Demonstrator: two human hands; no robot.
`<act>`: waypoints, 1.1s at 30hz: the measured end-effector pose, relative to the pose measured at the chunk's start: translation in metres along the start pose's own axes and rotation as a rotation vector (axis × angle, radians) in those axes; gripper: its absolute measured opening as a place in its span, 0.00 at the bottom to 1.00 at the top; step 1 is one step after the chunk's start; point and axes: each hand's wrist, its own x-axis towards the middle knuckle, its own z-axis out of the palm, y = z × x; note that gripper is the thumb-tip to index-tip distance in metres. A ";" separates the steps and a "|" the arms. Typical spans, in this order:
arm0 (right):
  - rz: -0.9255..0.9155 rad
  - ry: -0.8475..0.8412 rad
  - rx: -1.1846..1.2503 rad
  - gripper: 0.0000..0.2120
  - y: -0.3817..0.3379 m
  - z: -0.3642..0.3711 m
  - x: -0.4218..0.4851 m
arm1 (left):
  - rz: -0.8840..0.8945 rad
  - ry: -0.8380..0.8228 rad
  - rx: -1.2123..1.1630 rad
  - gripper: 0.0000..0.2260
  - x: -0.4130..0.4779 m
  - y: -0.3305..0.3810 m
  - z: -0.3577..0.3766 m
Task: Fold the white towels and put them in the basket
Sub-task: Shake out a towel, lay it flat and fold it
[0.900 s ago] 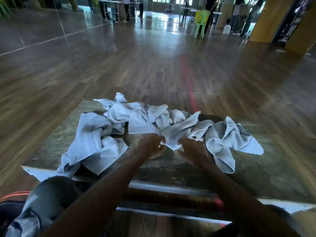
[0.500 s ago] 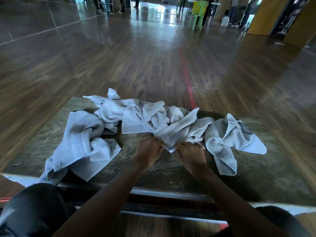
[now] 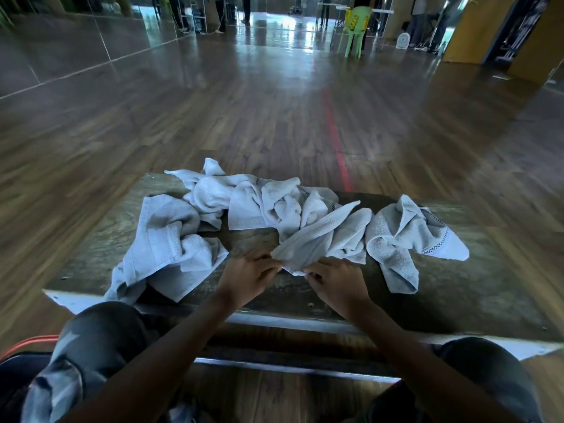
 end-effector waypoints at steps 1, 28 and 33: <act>-0.013 -0.001 0.013 0.03 -0.004 -0.001 -0.001 | -0.016 0.014 -0.022 0.11 -0.003 0.001 -0.005; -0.108 -0.471 -0.253 0.18 -0.012 0.013 0.071 | -0.570 -0.296 -0.119 0.10 -0.006 -0.002 0.000; -0.129 -0.366 -0.180 0.11 -0.008 0.000 0.076 | -0.587 -0.236 -0.210 0.08 -0.002 -0.003 -0.023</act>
